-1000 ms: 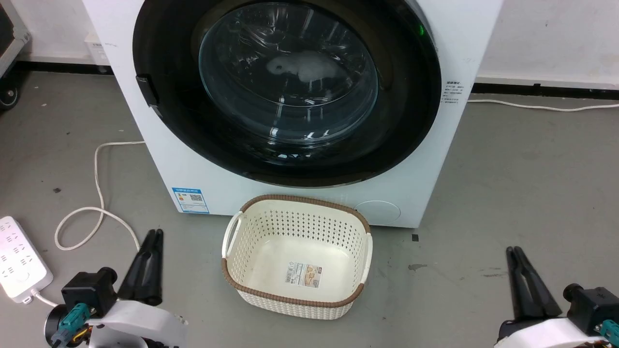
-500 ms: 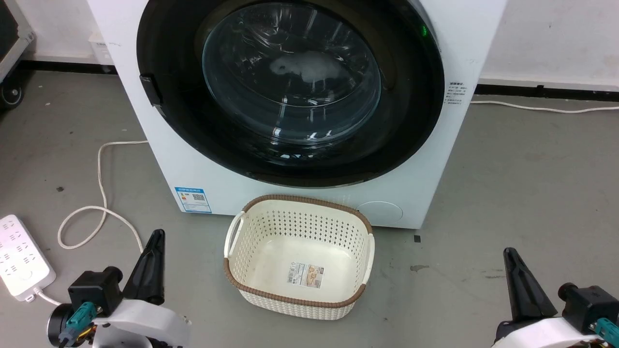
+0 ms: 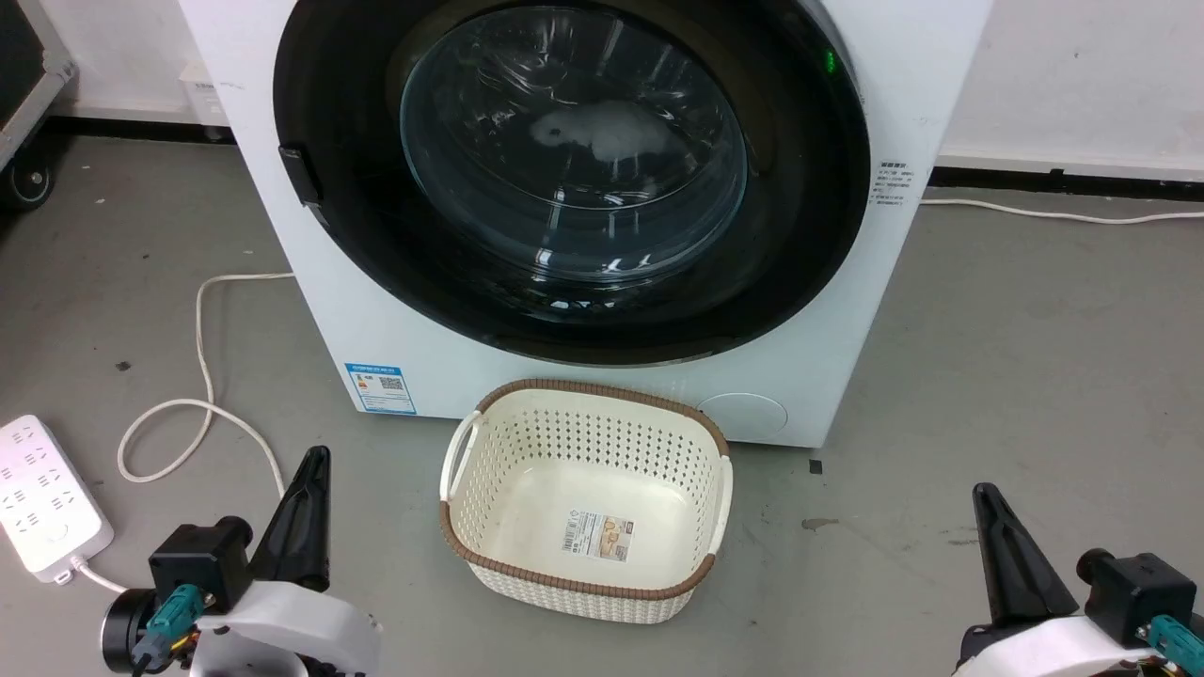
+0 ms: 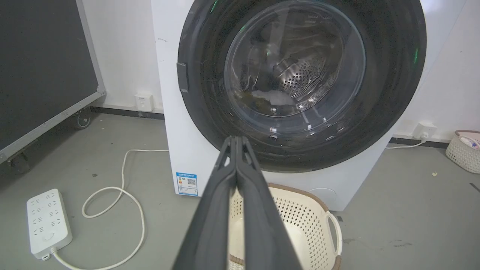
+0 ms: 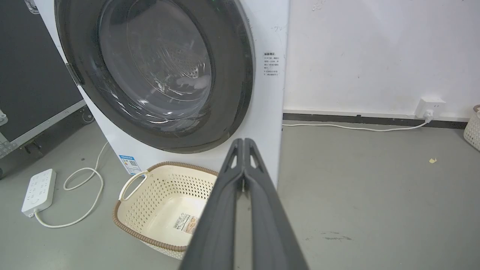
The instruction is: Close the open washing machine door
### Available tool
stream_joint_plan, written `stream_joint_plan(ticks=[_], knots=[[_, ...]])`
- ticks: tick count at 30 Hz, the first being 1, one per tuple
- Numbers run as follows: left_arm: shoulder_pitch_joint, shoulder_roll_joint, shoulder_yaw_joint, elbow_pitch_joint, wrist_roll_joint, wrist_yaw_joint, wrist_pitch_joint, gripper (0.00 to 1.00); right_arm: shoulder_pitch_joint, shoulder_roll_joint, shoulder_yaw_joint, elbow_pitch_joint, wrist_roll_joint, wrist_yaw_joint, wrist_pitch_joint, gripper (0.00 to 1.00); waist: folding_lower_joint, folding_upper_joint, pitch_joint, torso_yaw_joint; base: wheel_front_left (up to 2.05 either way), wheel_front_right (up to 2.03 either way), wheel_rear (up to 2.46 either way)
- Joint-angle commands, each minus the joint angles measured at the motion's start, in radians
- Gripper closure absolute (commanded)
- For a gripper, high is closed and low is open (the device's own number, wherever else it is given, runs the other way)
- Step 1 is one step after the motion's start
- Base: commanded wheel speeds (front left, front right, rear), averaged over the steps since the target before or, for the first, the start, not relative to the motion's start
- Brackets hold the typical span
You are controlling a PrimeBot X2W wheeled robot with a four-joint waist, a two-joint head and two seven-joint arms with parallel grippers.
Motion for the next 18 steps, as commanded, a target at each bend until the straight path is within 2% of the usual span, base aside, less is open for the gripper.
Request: stream_joint_plan(ticks=[1,18], knots=[[0.008,-0.009,0.006,-0.006,0.016,-0.003,0.006,1.0,-0.014,-0.001,0.004,-0.004,-0.009,0.0,0.006,1.0,-0.0001,0.0,0.0,0.001,0.0,0.0,0.0],[0.012,-0.038,0.019,-0.014,0.069,-0.005,0.027,1.0,-0.022,-0.001,0.013,-0.006,-0.028,0.0,0.023,1.0,-0.0001,0.0,-0.002,0.009,0.0,0.0,0.0]])
